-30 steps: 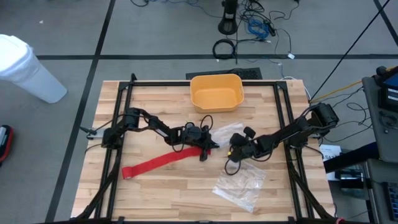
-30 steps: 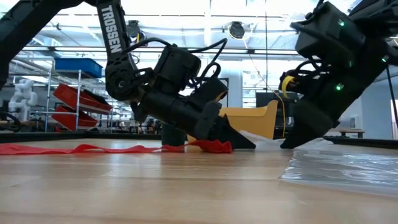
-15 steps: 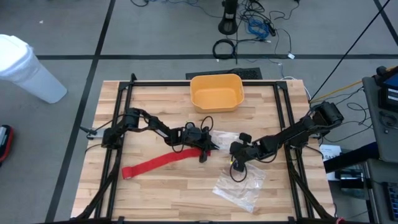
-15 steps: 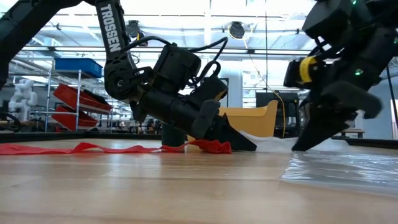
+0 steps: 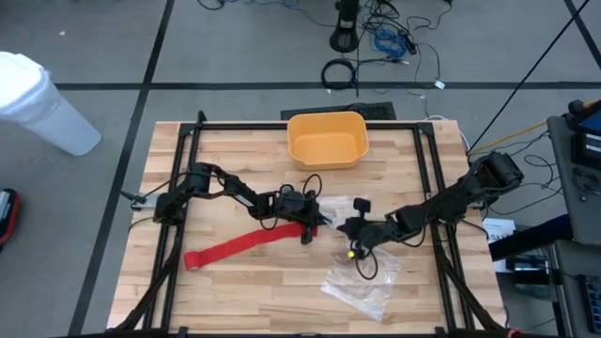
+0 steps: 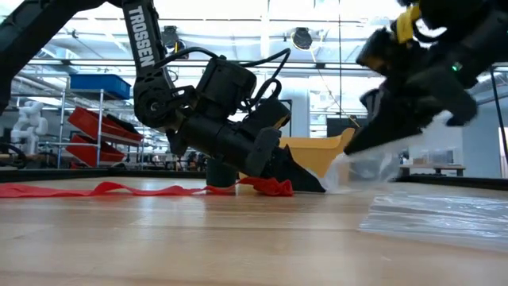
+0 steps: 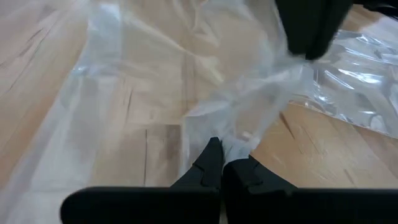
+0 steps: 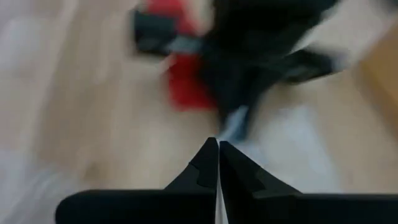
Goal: Roll bandage
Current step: Open the transparent zip bag
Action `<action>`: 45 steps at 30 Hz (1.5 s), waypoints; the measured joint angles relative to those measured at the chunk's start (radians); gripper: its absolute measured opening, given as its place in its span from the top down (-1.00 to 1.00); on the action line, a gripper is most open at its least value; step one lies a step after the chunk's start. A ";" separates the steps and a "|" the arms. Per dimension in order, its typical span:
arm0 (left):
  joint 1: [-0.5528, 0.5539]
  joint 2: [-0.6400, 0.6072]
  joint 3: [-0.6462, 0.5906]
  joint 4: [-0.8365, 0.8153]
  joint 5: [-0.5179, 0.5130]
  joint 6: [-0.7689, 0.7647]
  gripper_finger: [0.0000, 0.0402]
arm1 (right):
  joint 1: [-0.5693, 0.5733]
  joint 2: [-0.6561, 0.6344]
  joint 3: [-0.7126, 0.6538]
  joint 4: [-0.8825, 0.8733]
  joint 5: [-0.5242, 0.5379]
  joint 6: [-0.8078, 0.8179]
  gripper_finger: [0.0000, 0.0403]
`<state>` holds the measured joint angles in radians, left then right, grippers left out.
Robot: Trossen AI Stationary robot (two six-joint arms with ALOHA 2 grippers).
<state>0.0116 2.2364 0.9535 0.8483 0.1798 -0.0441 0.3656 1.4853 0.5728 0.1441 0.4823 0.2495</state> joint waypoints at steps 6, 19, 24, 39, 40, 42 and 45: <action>-0.001 0.000 0.000 0.000 0.000 -0.001 1.00 | 0.017 0.000 0.001 -0.018 0.332 -0.021 1.00; -0.001 0.000 0.000 0.000 0.000 -0.002 1.00 | 0.031 -0.006 0.002 -0.059 0.428 0.028 1.00; -0.001 0.000 0.000 0.000 0.000 -0.002 1.00 | 0.012 -0.022 0.002 -0.160 0.299 0.166 0.98; -0.001 0.000 0.000 0.000 0.000 -0.002 1.00 | 0.001 -0.021 0.004 -0.293 0.022 0.214 0.53; -0.001 0.000 0.000 0.000 0.000 -0.002 1.00 | 0.001 -0.021 0.004 -0.298 0.048 0.194 0.51; -0.001 0.000 0.000 0.000 0.000 -0.002 1.00 | 0.001 -0.021 0.004 -0.303 0.099 0.143 0.48; -0.001 0.000 0.000 0.000 0.000 -0.002 1.00 | 0.001 -0.021 0.004 -0.331 0.135 0.036 0.44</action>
<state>0.0108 2.2364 0.9539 0.8484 0.1795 -0.0456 0.3664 1.4639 0.5766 -0.1871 0.6170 0.2850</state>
